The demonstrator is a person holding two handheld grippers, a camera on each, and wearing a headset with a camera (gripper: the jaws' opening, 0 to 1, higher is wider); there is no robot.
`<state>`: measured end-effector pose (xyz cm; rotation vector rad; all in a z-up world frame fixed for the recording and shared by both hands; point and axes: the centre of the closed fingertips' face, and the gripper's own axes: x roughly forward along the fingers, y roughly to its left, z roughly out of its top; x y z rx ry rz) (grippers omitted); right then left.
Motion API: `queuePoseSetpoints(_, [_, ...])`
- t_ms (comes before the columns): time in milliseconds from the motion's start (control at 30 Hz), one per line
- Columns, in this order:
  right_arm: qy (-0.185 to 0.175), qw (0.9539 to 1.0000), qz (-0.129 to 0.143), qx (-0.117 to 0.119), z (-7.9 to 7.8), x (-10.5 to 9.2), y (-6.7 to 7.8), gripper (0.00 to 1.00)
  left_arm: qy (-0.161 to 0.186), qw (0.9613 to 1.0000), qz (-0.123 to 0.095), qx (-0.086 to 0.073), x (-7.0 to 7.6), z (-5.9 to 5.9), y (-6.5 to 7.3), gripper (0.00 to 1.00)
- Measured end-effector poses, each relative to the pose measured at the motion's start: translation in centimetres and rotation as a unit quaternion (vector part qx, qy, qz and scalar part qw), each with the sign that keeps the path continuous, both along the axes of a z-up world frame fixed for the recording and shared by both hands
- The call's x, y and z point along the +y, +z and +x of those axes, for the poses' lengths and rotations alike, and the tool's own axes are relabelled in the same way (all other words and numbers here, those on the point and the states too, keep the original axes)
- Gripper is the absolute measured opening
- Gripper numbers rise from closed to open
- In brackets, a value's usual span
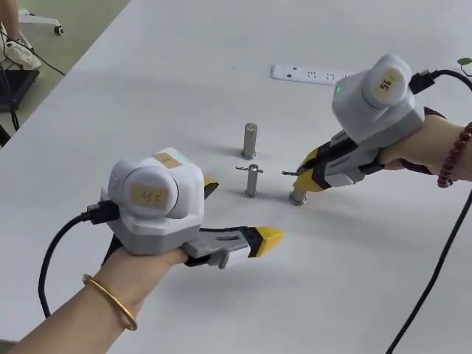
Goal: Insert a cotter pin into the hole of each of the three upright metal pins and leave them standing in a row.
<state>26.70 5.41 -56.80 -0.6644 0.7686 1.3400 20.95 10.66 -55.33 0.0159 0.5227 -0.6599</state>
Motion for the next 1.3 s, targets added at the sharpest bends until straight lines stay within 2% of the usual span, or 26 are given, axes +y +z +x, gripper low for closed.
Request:
queuePoseSetpoints(200, [0.002,0.9999,-0.006,-0.008,0.0,-0.2,-0.3,0.11,0.001,1.0000,0.002,0.002,0.1,0.0,-0.1,0.74])
queuePoseSetpoints(333, [-0.009,0.9999,-0.003,-0.010,0.5,-0.6,-0.1,0.13,0.002,1.0000,0.002,0.001,0.1,0.1,0.0,0.74])
queuePoseSetpoints(467, [-0.037,0.9993,0.010,0.002,0.3,-0.6,0.5,0.17,0.002,1.0000,0.001,-0.002,0.1,0.1,0.1,0.76])
queuePoseSetpoints(533, [-0.054,0.9981,0.027,0.008,0.3,-0.2,1.1,0.19,0.004,1.0000,0.002,-0.005,0.1,0.2,0.2,0.77])
queuePoseSetpoints(667, [-0.094,0.9926,0.074,0.021,0.8,1.0,2.5,0.23,0.008,0.9999,0.002,-0.010,0.2,0.4,0.4,0.79])
queuePoseSetpoints(800, [-0.124,0.9862,0.107,0.023,1.9,2.0,3.1,0.24,0.009,0.9998,0.007,-0.016,0.3,0.4,0.5,0.79])
queuePoseSetpoints(867, [-0.141,0.9820,0.121,0.033,2.2,2.5,3.2,0.25,0.010,0.9998,0.009,-0.015,0.4,0.4,0.4,0.79])
queuePoseSetpoints(1000, [-0.173,0.9733,0.150,0.021,3.7,3.4,3.4,0.27,0.011,0.9998,0.010,-0.016,0.5,0.5,0.4,0.79])
queuePoseSetpoints(1133, [-0.207,0.9632,0.169,0.029,5.0,4.5,3.3,0.29,0.013,0.9997,0.011,-0.015,0.6,0.5,0.3,0.79])
queuePoseSetpoints(1300, [-0.220,0.9582,0.181,0.023,5.8,5.7,3.1,0.29,0.014,0.9998,0.011,-0.009,0.6,0.5,0.1,0.79])
